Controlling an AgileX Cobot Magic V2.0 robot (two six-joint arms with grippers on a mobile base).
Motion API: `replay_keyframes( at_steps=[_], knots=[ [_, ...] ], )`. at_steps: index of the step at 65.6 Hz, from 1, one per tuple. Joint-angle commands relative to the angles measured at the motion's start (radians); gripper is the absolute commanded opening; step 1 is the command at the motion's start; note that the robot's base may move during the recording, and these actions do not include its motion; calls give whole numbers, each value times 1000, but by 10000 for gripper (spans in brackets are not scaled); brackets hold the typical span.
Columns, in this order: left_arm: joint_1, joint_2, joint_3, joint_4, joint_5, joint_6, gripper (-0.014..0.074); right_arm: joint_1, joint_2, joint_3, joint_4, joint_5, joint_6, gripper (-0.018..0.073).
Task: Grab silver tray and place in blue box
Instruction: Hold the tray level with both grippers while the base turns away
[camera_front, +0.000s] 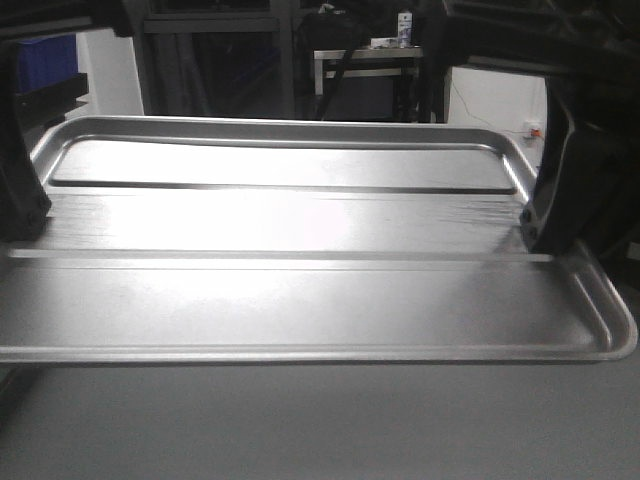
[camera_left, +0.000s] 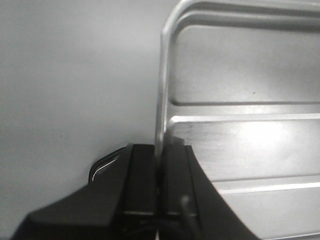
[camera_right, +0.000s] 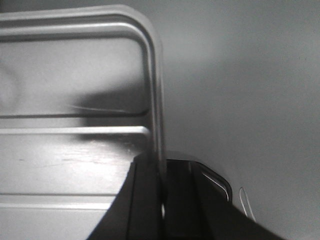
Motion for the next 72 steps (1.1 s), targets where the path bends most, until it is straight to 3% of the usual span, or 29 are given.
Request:
replay_keyframes(
  at_steps=[1, 72],
  knots=[
    [-5, -24, -25, 29, -1, -8, -104, -3, -25, -28, -45, 1, 2, 60],
    [-5, -24, -25, 25, -1, -8, -104, -3, -25, -28, -45, 12, 2, 60]
  ],
)
